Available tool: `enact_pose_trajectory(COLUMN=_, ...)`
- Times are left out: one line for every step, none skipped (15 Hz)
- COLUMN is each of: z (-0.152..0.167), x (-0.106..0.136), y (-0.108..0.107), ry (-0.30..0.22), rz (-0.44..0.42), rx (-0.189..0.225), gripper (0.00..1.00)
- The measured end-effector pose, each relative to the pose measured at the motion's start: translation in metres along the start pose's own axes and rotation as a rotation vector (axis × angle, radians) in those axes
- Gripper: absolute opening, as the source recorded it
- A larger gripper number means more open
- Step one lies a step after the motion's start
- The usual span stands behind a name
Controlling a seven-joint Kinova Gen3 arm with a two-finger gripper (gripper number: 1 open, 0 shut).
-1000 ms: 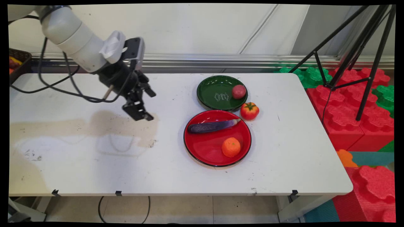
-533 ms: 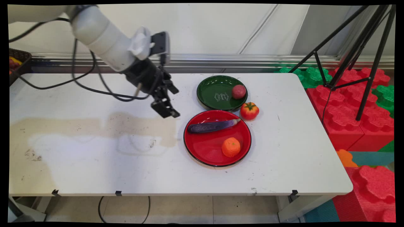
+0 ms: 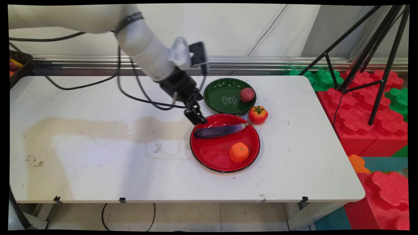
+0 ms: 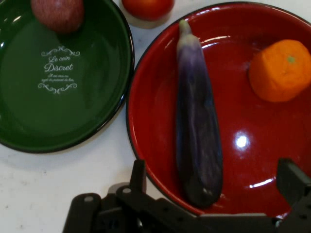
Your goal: Pick up the eggplant from the red plate
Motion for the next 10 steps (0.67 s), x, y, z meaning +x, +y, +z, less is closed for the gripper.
enact_pose_trajectory(z=0.008, x=0.006, y=0.001, ry=-0.013, rz=-0.004, rx=0.004, gripper=1.00)
enact_pose_trajectory(z=0.019, x=0.013, y=0.002, ry=-0.031, rz=-0.007, rx=0.008, gripper=1.00)
enact_pose_trajectory(z=0.029, x=0.019, y=0.003, ry=-0.049, rz=-0.011, rx=0.013, gripper=1.00)
enact_pose_trajectory(z=0.039, x=0.025, y=0.004, ry=-0.067, rz=-0.016, rx=0.017, gripper=1.00)
enact_pose_trajectory(z=0.048, x=0.029, y=0.005, ry=-0.084, rz=-0.019, rx=0.020, gripper=1.00)
enact_pose_trajectory(z=0.056, x=0.033, y=0.006, ry=-0.099, rz=-0.024, rx=0.023, gripper=1.00)
enact_pose_trajectory(z=0.062, x=0.035, y=0.007, ry=-0.110, rz=-0.027, rx=0.024, gripper=1.00)
enact_pose_trajectory(z=0.072, x=0.039, y=0.008, ry=-0.127, rz=-0.033, rx=0.026, gripper=1.00)
enact_pose_trajectory(z=0.080, x=0.042, y=0.009, ry=-0.142, rz=-0.038, rx=0.027, gripper=1.00)
enact_pose_trajectory(z=0.089, x=0.045, y=0.010, ry=-0.159, rz=-0.043, rx=0.030, gripper=1.00)
